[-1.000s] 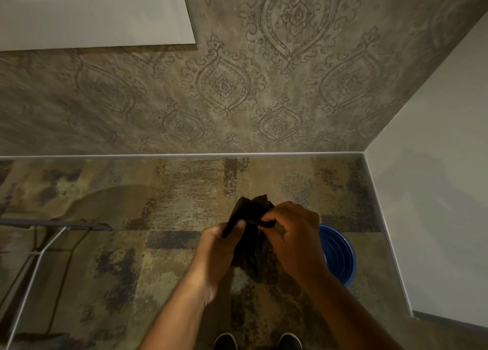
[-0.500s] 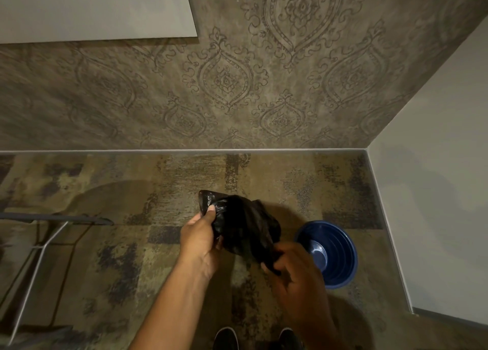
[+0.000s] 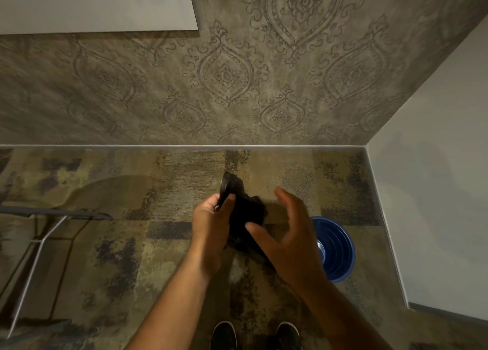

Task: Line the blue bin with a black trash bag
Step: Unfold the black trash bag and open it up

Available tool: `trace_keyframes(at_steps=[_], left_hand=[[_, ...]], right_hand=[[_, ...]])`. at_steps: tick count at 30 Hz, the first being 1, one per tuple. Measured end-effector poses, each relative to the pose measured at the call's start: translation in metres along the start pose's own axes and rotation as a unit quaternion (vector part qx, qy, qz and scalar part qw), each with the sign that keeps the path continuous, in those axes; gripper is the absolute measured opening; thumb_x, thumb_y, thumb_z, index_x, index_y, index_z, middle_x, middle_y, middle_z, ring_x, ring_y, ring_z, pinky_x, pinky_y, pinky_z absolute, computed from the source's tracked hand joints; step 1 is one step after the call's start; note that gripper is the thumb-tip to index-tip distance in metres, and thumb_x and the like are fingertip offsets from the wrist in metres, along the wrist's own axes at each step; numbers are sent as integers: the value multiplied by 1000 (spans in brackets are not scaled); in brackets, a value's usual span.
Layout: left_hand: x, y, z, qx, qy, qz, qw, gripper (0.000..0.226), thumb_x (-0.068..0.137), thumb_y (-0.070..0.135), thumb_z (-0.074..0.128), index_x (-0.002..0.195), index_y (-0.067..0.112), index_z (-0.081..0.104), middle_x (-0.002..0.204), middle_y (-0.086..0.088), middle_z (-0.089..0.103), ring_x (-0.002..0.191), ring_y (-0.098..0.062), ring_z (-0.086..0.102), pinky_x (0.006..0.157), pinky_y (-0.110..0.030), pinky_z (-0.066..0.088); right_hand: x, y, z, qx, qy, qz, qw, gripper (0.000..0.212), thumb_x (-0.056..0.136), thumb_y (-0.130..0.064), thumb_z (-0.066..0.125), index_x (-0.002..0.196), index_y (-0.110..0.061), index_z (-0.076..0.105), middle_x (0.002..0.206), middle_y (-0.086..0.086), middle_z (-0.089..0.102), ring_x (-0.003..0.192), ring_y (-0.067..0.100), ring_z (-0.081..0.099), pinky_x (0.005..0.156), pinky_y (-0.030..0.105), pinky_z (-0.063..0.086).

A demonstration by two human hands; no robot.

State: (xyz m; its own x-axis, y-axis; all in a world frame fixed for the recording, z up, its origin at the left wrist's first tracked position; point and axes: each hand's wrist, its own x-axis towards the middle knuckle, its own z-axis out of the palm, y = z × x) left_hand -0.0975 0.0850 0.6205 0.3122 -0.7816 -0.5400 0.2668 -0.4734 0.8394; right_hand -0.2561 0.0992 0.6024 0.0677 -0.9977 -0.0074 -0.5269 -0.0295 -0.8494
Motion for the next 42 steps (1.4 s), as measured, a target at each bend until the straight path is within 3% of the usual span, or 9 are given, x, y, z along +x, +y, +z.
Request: trace_keyframes(at_steps=[3, 11, 20, 26, 28, 31, 34, 39, 42], left_hand=[[-5, 1, 3, 27, -6, 17, 999, 21, 106, 17, 60, 110, 6, 77, 96, -13, 83, 81, -26, 80, 60, -28, 62], [-12, -3, -19, 6, -77, 32, 996, 38, 82, 22, 82, 115, 5, 76, 108, -14, 83, 99, -31, 81, 81, -39, 67], [-12, -20, -36, 63, -83, -9, 995, 30, 79, -2, 85, 105, 14, 80, 99, 0, 85, 88, -17, 82, 66, -23, 63], [-15, -28, -54, 205, 19, 4, 979, 35, 90, -3, 77, 62, 18, 70, 45, 9, 67, 37, 3, 59, 36, -11, 40], [-17, -25, -60, 347, 53, 22, 936, 10, 89, 16, 83, 94, 19, 75, 76, 11, 79, 68, 4, 70, 56, -16, 55], [-18, -18, -49, 526, 57, 109, 842, 116, 71, 52, 91, 163, 23, 26, 165, -8, 38, 148, -30, 40, 116, -54, 44], [-13, -1, -19, 530, 61, 226, 815, 142, 57, 68, 90, 165, 33, 5, 177, -1, 13, 161, -29, 17, 122, -62, 20], [12, 11, 11, 636, -49, 283, 716, 92, 75, 63, 79, 153, 39, 38, 164, 8, 43, 156, -20, 34, 124, -54, 22], [17, 11, 17, 616, -150, 294, 715, 23, 94, 35, 60, 113, 26, 70, 108, 1, 78, 105, -26, 72, 97, -43, 48]], right_hand=[[29, -13, 4, -86, -73, -33, 993, 68, 91, -57, 65, 148, -27, 46, 144, -7, 57, 127, 6, 53, 100, 10, 31], [44, -14, 11, -65, -89, -34, 993, 17, 101, -26, 61, 96, -13, 70, 85, 3, 72, 76, 19, 67, 72, 47, 58], [45, 2, 7, -27, 17, -19, 999, 8, 99, -14, 64, 96, -12, 72, 84, -6, 70, 76, -3, 63, 70, 14, 52], [52, 20, -10, -42, 91, 55, 993, 16, 102, -26, 62, 102, -11, 68, 80, -22, 55, 75, -11, 53, 68, -3, 39], [53, 21, -14, -45, 88, 37, 994, 11, 101, -23, 64, 99, -13, 69, 81, -27, 53, 73, -12, 57, 71, -5, 37], [54, 20, -14, -44, 43, -8, 998, 5, 99, -17, 66, 95, -18, 69, 81, -26, 58, 85, -22, 57, 74, -5, 38], [52, 20, -12, -44, 6, -39, 998, 10, 96, -13, 65, 91, -20, 70, 79, -16, 66, 84, -10, 62, 71, 2, 44], [53, 18, -16, -45, -97, -56, 993, 6, 88, -24, 65, 88, -27, 70, 79, -11, 69, 73, 6, 65, 68, 35, 58], [54, 21, -17, -58, -123, -72, 988, 8, 91, -18, 67, 90, -26, 71, 82, -9, 69, 76, 10, 65, 70, 43, 57]])
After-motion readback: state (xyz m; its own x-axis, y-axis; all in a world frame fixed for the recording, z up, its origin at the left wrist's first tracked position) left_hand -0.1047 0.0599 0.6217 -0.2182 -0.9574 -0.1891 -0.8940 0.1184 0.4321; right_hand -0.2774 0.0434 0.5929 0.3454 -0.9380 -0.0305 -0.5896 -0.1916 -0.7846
